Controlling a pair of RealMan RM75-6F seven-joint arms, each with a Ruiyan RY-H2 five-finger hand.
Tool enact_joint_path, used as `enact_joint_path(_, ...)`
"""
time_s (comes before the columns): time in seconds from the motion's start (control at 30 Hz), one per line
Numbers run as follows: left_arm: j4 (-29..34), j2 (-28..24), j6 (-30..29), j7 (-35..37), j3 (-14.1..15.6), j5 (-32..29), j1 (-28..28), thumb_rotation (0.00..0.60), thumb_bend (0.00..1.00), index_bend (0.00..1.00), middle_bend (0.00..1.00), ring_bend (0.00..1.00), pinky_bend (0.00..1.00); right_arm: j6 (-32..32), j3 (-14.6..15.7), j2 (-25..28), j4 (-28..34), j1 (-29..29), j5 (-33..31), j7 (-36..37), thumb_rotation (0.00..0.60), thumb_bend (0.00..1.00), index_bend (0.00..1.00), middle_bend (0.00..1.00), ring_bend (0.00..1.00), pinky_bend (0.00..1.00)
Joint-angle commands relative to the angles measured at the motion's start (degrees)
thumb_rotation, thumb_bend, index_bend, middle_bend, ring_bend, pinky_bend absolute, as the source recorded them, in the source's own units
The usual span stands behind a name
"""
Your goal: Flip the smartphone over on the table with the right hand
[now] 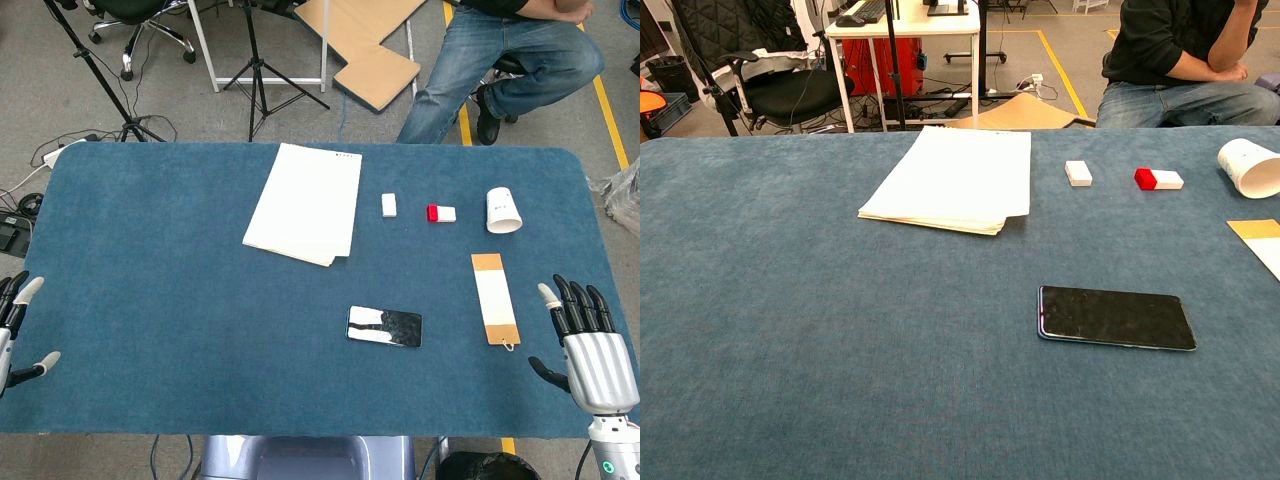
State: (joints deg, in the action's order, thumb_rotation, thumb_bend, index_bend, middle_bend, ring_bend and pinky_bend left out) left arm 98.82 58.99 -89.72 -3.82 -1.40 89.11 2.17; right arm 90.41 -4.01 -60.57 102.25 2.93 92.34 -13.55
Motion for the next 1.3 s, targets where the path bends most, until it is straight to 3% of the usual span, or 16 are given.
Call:
enact_joint_path(0.03,-0.02,-0.02,-0.04,0.06,0.01,-0.01,-0.04,0.6,0.0,0.0,0.0,0.0,0.0,-0.06,-0.01,-0.02,0.03,0.04,0.0,-0.03,0.6,0.0,0.07,0.0,0.0,0.0)
enact_joint_path(0.23,0.02,-0.25,-0.16,0.61,-0.14,-0.26,-0.14,0.6,0.0,0.0,0.0,0.0,0.0,-1.5,0.4,-0.45,0.1,0.57,-0.02,0.32,0.6,0.0,0.07,0.0,0.0,0.0)
enact_joint_path(0.4,0.14,-0.3,-0.06,0.58,-0.58,-1.1,-0.08,0.6,0.0,0.0,0.0,0.0,0.0,-7.93,0.39,-2.11,0.01,3.98,-1.07,-0.27,0.6,0.0,0.07,0.0,0.0,0.0)
enact_joint_path(0.7,-0.61,0.52,3.57,-1.3,-2.55,-6.8,1.46,0.6,0.0,0.0,0.0,0.0,0.0,-35.2,-5.13,-8.3,0.1,22.32,-9.48,-6.99,0.6,0.0,0.08,0.01,0.0,0.0)
enact_joint_path(0.77,-1.94,-0.57,3.42,-0.56,-1.34,-8.05,-0.25,0.6,0.0,0.0,0.0,0.0,0.0,-39.06,-6.42,-10.55,-0.4,25.68,-11.95,-9.28,0.6,0.0,0.09,0.04,0.0,0.0)
enact_joint_path(0.83,-3.13,-0.77,6.85,1.05,-2.72,-8.22,2.59,0.6,0.0,0.0,0.0,0.0,0.0,-42.02,-7.42,-13.31,-1.7,28.78,-14.1,-11.89,0.6,0.0,0.09,0.05,0.0,0.0)
enact_joint_path(1.1,-4.75,0.5,7.27,1.3,-3.01,-9.72,2.58,0.6,0.0,0.0,0.0,0.0,0.0,-48.56,-7.79,-20.81,-5.7,36.6,-24.59,-23.32,0.6,0.0,0.1,0.08,0.0,0.0)
enact_joint_path(1.3,-5.06,1.17,8.16,0.54,-3.07,-10.37,3.05,0.6,0.0,0.0,0.0,0.0,0.0,-46.61,-6.06,-23.19,-3.63,41.19,-38.11,-35.9,0.6,0.0,0.1,0.07,0.0,0.0)
